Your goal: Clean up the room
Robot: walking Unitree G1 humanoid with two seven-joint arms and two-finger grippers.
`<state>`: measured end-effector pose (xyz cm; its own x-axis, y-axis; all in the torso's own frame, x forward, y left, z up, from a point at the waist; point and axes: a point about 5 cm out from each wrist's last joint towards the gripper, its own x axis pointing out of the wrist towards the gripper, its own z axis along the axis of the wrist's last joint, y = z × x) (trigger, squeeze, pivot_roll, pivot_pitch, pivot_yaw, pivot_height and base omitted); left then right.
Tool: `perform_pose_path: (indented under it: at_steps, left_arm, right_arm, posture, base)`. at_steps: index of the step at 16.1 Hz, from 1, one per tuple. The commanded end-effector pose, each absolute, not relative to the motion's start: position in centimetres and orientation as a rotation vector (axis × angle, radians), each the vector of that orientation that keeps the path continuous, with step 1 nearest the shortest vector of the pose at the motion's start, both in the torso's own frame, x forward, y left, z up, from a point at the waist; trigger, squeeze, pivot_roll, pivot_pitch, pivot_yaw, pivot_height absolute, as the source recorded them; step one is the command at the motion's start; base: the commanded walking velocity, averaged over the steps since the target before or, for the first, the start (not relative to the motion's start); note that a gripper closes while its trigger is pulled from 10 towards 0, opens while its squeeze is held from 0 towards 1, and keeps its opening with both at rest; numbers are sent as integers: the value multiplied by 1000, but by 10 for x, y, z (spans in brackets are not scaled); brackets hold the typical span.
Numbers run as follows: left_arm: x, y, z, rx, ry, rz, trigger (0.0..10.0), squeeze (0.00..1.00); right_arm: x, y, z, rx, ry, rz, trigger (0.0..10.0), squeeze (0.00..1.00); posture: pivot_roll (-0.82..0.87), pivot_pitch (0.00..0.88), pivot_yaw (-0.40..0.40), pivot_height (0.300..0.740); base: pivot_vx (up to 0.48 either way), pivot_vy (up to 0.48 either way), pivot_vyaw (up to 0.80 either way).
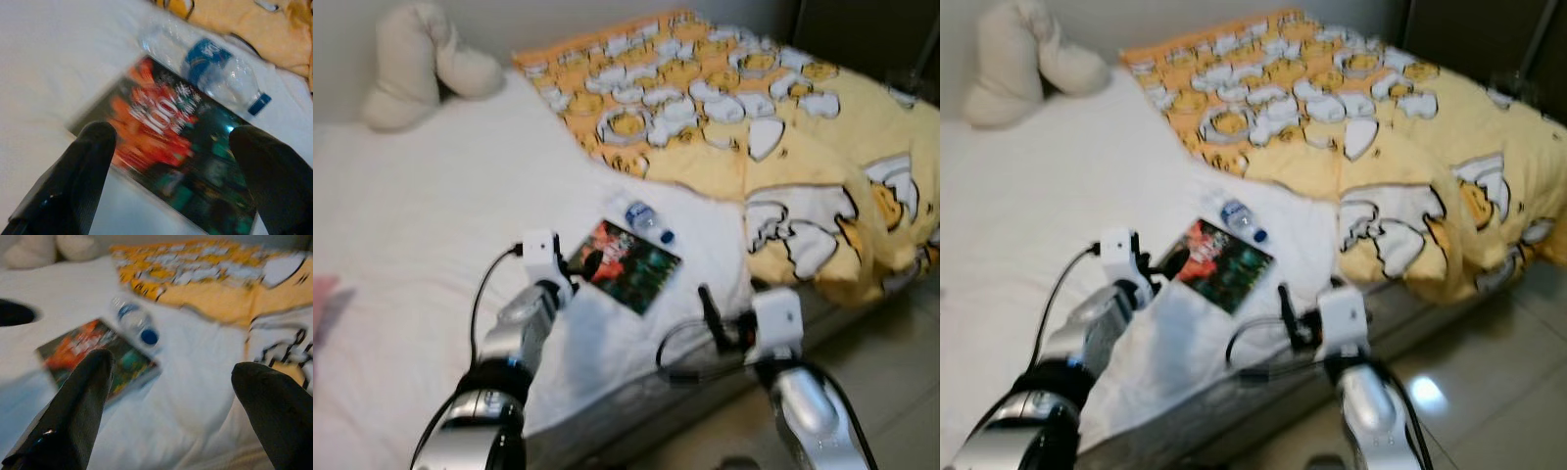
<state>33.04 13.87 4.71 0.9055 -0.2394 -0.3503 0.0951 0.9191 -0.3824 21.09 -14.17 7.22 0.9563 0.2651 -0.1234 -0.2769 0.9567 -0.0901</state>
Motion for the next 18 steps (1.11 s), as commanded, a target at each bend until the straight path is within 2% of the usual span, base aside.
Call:
perform_pose_path:
  at_steps: [1,4,6,9,11,13,18]
  left_arm:
    - [331,141,42,-440,435,-154,10000,0]
    - [335,136,40,-447,465,-128,10000,0]
    - [338,140,42,-452,459,-92,10000,0]
    - [337,149,39,-496,467,-36,10000,0]
    - [332,152,32,-585,488,13,10000,0]
    - [332,148,31,-717,474,15,10000,0]
    - [338,135,41,-810,421,-41,10000,0]
  right_arm:
    - [201,-131,76,-94,119,352,10000,0]
    - [187,-118,66,-78,173,465,10000,0]
    - [182,-120,63,-90,206,476,10000,0]
    - [174,-121,64,-76,233,475,10000,0]
    - [165,-115,64,-54,249,501,10000,0]
    - [163,-111,67,-44,245,534,10000,0]
    - [163,-111,67,-53,252,545,10000,0]
  posture:
    - [-270,169,185,740]
    - [-298,243,200,740]
    - [-294,275,206,740]
    - [-289,294,203,740]
    - [-290,313,197,740]
    - [-292,323,194,740]
    - [-283,322,193,740]
  base:
    - [0,0,0]
    - [0,0,0]
    - [0,0,0]
    - [0,0,0]
    - [0,0,0]
    - [0,0,0]
    - [0,0,0]
